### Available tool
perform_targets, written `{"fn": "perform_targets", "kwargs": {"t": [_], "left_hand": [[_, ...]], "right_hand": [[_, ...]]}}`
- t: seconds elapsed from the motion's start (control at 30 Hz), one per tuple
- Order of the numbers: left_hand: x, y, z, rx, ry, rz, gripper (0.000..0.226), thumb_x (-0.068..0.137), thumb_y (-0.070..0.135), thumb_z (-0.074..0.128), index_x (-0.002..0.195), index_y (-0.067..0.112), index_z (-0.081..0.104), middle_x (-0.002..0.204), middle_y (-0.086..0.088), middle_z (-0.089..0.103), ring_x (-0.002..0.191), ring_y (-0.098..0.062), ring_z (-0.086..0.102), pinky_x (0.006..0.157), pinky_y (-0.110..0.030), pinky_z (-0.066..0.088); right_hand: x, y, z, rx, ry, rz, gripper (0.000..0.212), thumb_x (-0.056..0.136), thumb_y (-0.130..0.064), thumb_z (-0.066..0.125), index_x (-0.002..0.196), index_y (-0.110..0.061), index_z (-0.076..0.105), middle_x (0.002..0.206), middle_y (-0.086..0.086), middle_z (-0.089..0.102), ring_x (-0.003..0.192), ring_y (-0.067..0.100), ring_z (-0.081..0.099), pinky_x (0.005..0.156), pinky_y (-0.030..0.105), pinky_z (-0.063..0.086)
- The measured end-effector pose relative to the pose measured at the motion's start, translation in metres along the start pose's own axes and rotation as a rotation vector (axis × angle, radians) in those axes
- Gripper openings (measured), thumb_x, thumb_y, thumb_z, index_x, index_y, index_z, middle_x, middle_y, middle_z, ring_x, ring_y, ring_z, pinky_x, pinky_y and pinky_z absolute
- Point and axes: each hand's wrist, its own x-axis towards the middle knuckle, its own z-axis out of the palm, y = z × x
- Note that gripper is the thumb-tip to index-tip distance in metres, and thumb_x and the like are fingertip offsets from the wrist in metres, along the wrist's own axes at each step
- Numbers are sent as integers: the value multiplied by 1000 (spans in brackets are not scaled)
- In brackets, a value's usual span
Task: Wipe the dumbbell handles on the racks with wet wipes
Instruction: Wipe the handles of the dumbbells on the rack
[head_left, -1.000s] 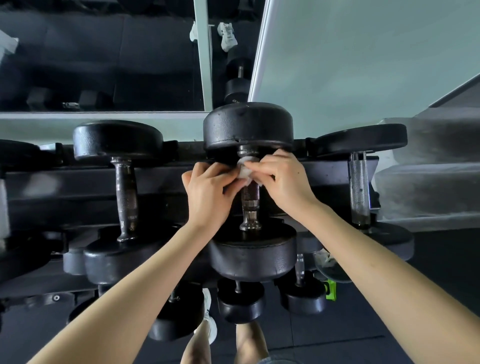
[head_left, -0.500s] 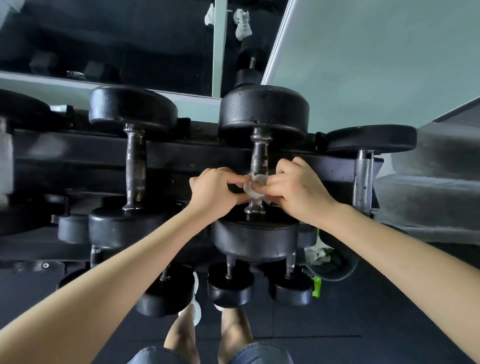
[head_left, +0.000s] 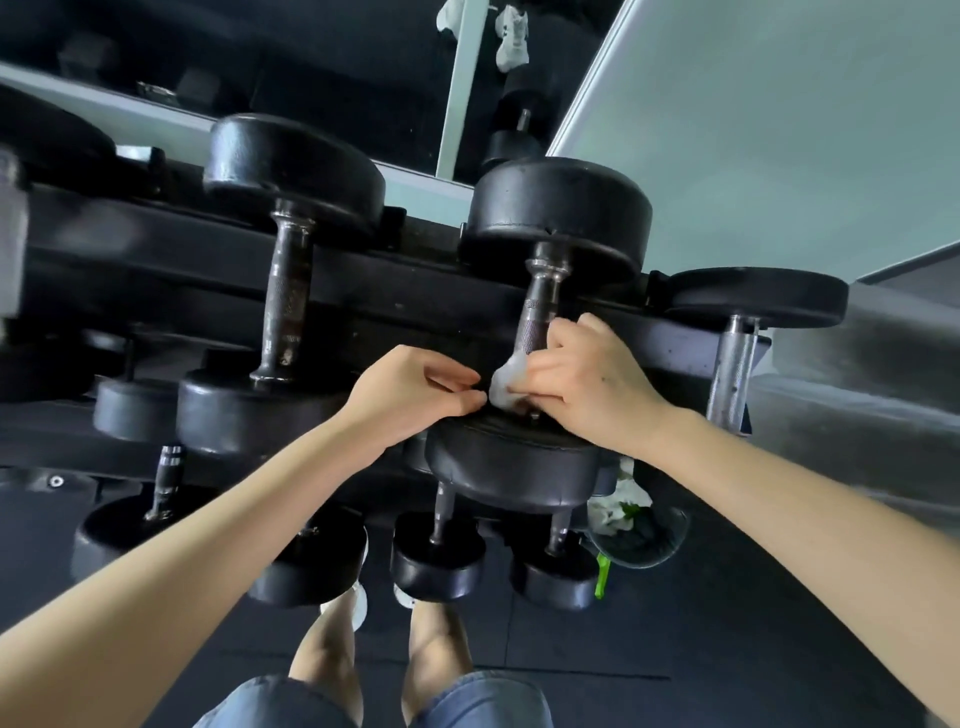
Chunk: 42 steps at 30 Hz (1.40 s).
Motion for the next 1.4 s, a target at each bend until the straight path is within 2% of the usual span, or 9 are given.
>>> {"fn": "perform_targets", "kwargs": {"t": [0.2,0.4,0.57,0.8,0.93,1.07,1.17,1.3,1.4], "left_hand": [[-8,-2,-5,-37,-47,-19,19,66,44,81,81,36,72,80,15,71,86,-2,65,91,-29,50],[-9,2,-8,71,-58,-23,23,66,50,77,80,32,73,79,16,71,84,0,64,87,-29,51],[-8,7,-13,129,-98,-25,21,68,50,76,79,32,73,79,17,71,83,3,64,86,-27,51],[-7,9,-14,158,-118,-22,21,68,48,78,80,32,73,79,17,71,84,2,64,88,-28,51],[-6,14,-16,181,-110,-15,19,69,43,79,82,31,72,77,18,71,83,1,65,86,-27,51],[-3,30,-20,28,66,81,12,74,36,77,82,29,72,77,14,71,81,-4,65,78,-26,49],[8,56,-28,-16,282,229,14,78,35,74,90,28,68,86,10,68,80,-7,62,81,-28,50],[27,106,-39,171,358,368,47,83,48,65,125,28,56,123,3,56,108,-10,54,88,-23,41],[47,131,-39,374,231,360,63,79,61,60,134,31,49,134,1,50,121,-14,48,93,-23,36]], "right_hand": [[20,21,-13,-1,162,154,14,76,-12,63,72,-19,75,64,-4,64,70,17,41,63,31,32],[3,5,-9,-60,16,58,20,67,-4,74,74,-23,74,59,-8,59,60,23,49,57,31,36],[20,19,-7,61,327,434,25,81,-5,51,87,-11,75,60,3,62,59,27,52,61,36,47],[4,9,-2,90,291,440,28,83,-4,52,93,-15,76,60,-2,63,60,23,50,64,34,44],[15,17,4,137,378,636,34,84,-7,45,101,-15,74,61,0,63,60,20,44,62,33,41],[-16,-11,2,225,287,591,25,83,-7,62,101,-18,74,58,-9,59,62,14,41,63,30,39],[-21,-13,-23,481,279,871,18,89,-13,63,100,-21,74,66,-24,56,68,8,53,65,25,44],[-13,-7,-31,925,157,1108,35,91,-14,59,59,-27,63,40,-20,50,44,-8,47,50,5,33],[3,-8,-22,1180,66,1215,16,87,-20,67,87,-4,72,64,-7,63,58,-2,53,64,13,41]]}}
